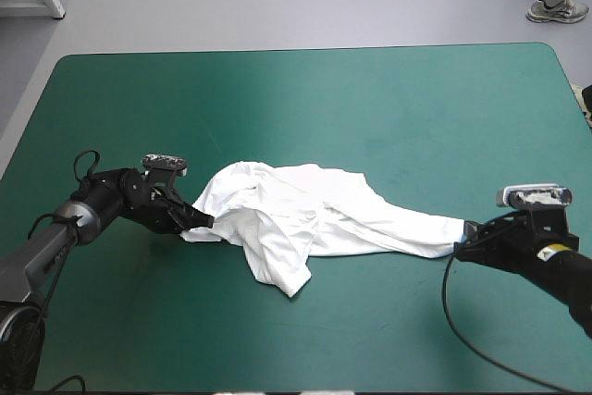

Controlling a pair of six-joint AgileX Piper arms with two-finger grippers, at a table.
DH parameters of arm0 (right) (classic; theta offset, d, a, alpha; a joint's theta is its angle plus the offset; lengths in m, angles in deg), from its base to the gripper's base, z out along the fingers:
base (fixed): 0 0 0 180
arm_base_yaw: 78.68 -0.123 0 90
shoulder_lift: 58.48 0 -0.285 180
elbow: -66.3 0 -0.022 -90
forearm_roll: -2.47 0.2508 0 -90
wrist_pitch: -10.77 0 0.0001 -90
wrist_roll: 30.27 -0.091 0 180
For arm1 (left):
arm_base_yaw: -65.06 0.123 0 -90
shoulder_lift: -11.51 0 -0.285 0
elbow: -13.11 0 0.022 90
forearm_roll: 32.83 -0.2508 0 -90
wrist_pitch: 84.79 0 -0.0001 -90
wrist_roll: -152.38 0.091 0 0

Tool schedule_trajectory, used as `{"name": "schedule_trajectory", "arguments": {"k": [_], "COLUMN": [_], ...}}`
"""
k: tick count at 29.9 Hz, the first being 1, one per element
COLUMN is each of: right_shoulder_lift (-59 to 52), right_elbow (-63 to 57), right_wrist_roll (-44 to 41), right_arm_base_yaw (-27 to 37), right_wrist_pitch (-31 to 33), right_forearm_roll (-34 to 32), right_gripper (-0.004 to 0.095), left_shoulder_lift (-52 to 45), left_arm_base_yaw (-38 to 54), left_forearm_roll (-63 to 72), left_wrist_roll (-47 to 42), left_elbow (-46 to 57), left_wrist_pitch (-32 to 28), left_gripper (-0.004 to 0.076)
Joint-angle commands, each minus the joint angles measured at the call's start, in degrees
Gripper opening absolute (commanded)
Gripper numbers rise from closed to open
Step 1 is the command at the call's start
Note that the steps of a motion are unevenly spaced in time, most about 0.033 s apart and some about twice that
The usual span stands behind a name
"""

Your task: Fold the cloth

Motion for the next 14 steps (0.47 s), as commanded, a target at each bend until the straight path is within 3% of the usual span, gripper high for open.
{"name": "schedule_trajectory", "arguments": {"k": [1, 14], "right_shoulder_lift": [7.68, 26.71], "right_elbow": [5.15, 6.97], "right_wrist_roll": [0.77, 5.62], "right_arm_base_yaw": [0.05, 0.05], "right_wrist_pitch": [-2.61, -3.78], "right_forearm_roll": [1.87, 3.58], "right_gripper": [0.0540, 0.0501], "left_shoulder_lift": [-0.03, -0.03], "left_arm_base_yaw": [-0.26, -0.26], "left_forearm_roll": [1.47, 6.78], "left_wrist_roll": [0.04, 3.21], "left_elbow": [0.06, 0.06], "left_wrist_pitch": [1.15, 0.38], "left_gripper": [0.0019, 0.0019]}}
